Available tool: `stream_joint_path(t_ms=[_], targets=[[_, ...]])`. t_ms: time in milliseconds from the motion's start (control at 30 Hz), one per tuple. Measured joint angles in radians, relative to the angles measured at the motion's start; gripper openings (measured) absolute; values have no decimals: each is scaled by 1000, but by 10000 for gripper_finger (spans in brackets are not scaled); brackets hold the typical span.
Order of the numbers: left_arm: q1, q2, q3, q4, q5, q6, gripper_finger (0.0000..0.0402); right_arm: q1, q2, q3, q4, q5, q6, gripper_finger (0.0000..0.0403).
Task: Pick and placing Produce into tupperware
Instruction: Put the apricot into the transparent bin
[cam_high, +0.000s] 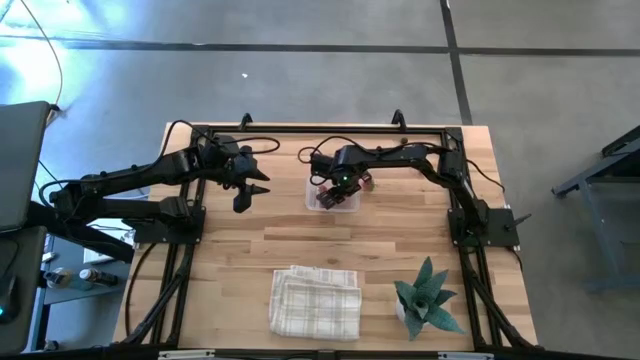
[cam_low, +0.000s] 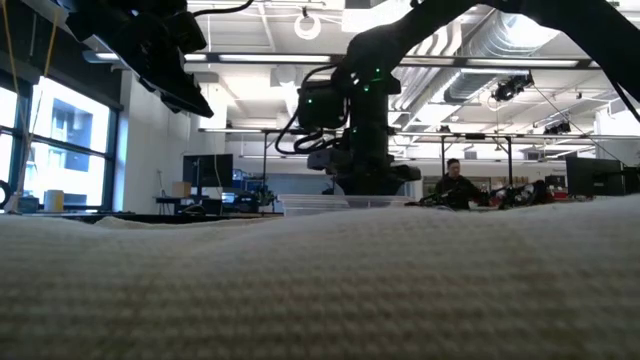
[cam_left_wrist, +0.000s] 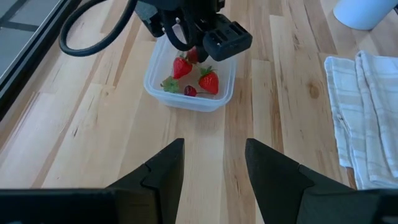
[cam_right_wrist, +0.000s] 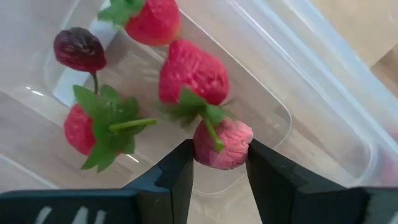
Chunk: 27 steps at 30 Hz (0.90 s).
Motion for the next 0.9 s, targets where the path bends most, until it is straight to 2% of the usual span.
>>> stream_joint_path(t_ms=[900], targets=[[0, 0, 0, 0, 0, 0, 159, -9, 1, 0, 29, 0, 3, 138]])
